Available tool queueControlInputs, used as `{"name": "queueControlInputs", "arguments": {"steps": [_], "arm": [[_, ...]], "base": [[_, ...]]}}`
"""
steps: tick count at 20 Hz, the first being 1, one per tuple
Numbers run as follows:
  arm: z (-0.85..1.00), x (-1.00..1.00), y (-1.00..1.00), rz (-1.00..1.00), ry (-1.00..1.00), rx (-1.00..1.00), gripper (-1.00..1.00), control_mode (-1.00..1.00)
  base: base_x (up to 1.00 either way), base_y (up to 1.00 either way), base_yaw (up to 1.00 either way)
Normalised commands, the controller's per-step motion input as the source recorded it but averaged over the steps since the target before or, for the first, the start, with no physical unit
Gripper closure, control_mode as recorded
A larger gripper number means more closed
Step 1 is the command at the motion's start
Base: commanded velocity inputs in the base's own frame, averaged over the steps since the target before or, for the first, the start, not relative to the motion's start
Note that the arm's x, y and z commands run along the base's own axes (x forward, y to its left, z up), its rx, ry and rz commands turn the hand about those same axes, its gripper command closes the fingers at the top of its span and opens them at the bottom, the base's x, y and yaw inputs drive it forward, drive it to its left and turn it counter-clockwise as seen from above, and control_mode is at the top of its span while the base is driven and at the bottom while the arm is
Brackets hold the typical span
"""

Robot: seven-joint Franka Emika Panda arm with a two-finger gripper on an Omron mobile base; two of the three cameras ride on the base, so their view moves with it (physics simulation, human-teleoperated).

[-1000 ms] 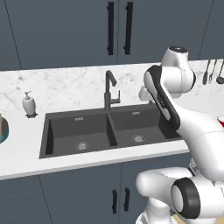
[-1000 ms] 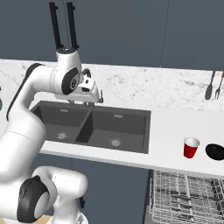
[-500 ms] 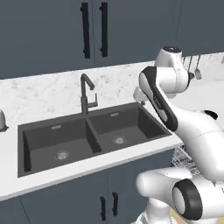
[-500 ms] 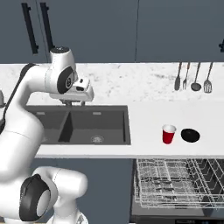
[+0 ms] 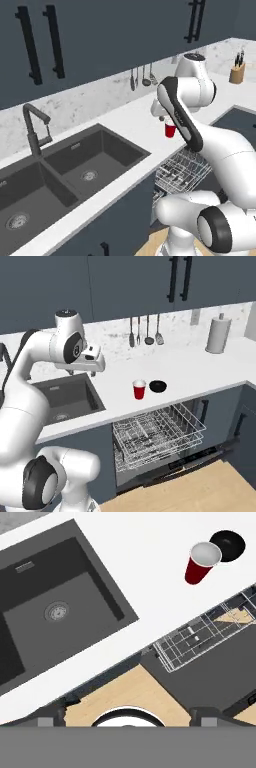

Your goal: Pick up the cup and bowl from the counter, place them in the dishwasher, and close the dishwasher door.

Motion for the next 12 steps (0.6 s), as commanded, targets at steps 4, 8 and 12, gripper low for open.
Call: {"name": "queueControlInputs", "arguments": {"steps": [4, 8, 12], "arm": [[0.00, 0.00, 0.00, 0.00, 0.00, 0.00, -1.00, 1.00], [0.00, 0.00, 0.00, 0.00, 0.00, 0.00, -1.00, 1.00], [0.00, 0.00, 0.00, 0.00, 0.00, 0.00, -1.00, 1.00]], "base": [[0.19, 0.49, -0.62], [0.25, 0.53, -0.56], [0.24, 0.45, -0.47]]}}
